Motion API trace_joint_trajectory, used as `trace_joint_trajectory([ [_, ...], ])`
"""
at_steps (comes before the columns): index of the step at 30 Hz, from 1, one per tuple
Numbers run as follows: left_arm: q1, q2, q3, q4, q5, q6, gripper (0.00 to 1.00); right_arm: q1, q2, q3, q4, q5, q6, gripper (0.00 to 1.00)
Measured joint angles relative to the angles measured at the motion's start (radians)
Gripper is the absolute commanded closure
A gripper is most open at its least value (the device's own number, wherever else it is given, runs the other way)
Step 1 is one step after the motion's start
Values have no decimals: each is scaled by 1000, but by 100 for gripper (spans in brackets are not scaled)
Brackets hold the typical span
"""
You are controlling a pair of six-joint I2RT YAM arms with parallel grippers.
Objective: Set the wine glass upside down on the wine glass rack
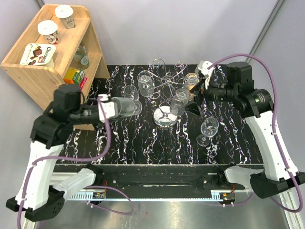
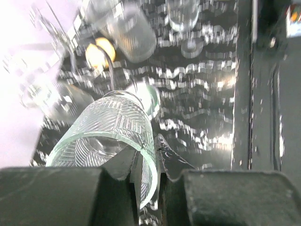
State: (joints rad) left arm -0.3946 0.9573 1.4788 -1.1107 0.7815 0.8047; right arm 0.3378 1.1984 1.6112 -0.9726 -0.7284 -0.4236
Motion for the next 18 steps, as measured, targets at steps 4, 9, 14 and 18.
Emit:
trace_joint_trajectory([
  [4,0,10,140,78,121,-155,100,1,47,67,81,-118,75,1],
  [9,0,76,195,330,267,-454,100,1,72,71,289,-258,239,1],
  [14,-2,204,174,687,336,-765,100,1,124,78,530,-358,452,1],
  [18,-6,306,140,886,337,-950,100,1,168,79,673,-399,591,1],
])
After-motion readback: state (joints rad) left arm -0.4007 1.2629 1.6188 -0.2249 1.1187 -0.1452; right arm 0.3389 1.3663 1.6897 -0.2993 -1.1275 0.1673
